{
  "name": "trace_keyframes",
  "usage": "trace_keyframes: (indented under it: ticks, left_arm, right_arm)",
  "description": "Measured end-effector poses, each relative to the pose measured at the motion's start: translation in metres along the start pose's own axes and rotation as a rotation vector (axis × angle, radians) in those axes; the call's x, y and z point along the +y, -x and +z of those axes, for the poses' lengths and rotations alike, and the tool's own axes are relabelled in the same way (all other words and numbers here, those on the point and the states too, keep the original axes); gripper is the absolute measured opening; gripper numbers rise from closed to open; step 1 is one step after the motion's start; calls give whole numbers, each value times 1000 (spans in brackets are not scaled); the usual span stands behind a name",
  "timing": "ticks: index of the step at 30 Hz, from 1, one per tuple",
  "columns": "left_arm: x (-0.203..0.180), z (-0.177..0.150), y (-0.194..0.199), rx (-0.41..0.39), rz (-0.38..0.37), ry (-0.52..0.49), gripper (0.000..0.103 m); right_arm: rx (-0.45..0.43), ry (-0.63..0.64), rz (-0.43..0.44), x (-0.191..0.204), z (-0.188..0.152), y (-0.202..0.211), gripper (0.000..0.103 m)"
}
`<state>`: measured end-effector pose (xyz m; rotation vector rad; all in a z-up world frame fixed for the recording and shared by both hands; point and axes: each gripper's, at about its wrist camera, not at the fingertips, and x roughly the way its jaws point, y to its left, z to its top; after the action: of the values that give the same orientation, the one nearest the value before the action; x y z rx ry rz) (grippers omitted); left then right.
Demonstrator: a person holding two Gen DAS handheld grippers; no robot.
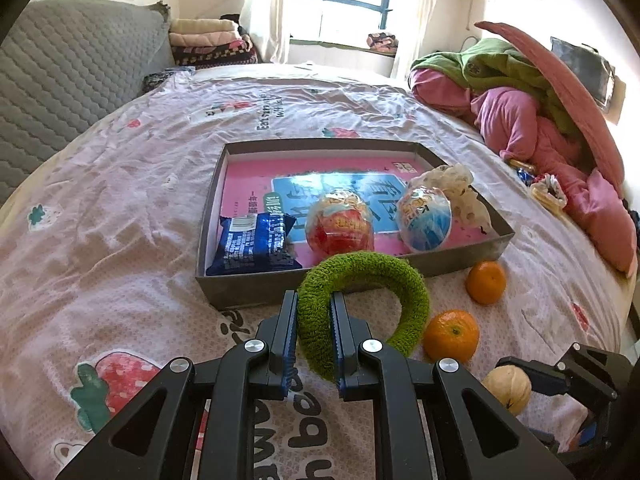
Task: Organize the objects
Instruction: 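Carry the green ring with the left tool while the right tool carries the walnut toward the tray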
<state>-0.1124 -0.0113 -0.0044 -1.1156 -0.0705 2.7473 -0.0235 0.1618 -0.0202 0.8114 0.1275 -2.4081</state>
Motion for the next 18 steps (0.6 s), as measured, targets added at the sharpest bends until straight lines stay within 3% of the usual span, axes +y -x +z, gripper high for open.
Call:
trace_keyframes:
  ticks: [18]
  left_arm:
    - [27,16,14,-64,30,67,15]
  right_arm:
    - [-88,-39,-86,-36,16,20,36]
